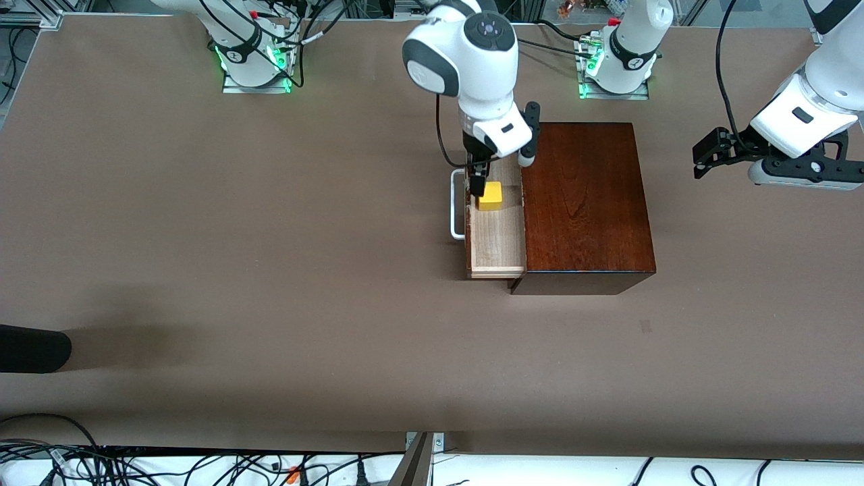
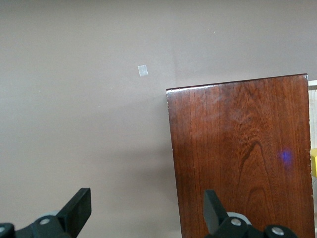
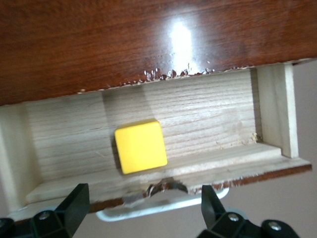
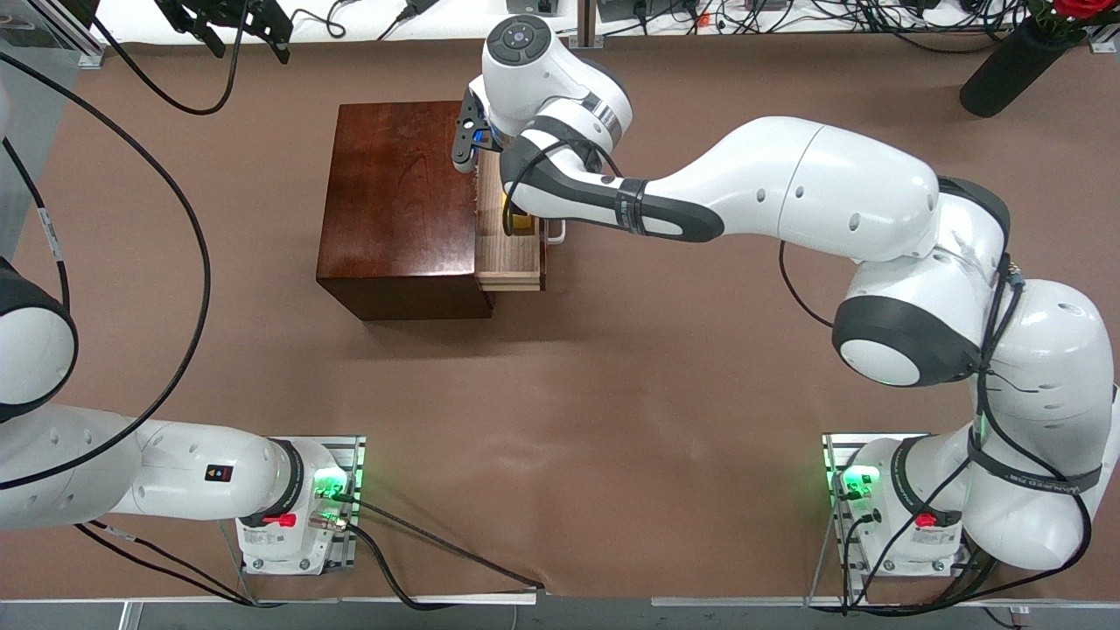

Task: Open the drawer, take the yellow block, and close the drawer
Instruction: 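Lower the right gripper into the drawer and grasp the yellow cube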

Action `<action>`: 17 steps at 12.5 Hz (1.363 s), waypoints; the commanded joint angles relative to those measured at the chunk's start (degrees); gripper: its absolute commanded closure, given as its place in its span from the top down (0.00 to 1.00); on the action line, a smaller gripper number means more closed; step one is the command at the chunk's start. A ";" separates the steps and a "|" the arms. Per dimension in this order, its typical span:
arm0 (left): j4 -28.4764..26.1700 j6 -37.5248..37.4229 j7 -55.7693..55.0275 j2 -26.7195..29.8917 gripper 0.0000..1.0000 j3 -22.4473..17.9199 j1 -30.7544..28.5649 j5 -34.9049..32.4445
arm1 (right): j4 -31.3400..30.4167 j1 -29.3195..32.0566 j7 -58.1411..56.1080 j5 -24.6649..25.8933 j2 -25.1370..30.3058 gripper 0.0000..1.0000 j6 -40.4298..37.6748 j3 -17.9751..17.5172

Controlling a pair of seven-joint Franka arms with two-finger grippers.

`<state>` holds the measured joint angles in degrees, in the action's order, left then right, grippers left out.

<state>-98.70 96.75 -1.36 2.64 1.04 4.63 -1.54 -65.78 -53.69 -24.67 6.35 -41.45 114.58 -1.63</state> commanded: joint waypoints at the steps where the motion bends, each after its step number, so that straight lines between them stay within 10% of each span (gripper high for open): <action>1: 0.27 -0.60 -0.66 0.44 1.00 0.45 -0.85 -0.39 | 2.59 -0.19 -2.58 0.77 -4.06 1.00 2.56 0.31; 12: 2.64 -0.95 -0.57 -0.53 1.00 0.72 -0.76 -0.83 | 2.59 -0.98 -2.40 0.86 -7.32 1.00 6.18 0.39; 14: 2.73 -0.95 -0.57 -0.61 1.00 0.72 -0.76 -0.74 | 2.59 -0.98 -2.58 1.38 -7.41 0.86 6.27 0.40; 17: 2.73 -0.95 -0.39 -0.61 1.00 0.72 -0.76 -0.74 | 2.59 -1.07 -2.40 2.00 -7.24 0.36 5.92 0.39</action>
<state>-97.44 96.75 -1.64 2.57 1.16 4.31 -1.62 -65.14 -54.37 -26.87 7.35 -47.72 120.77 -1.43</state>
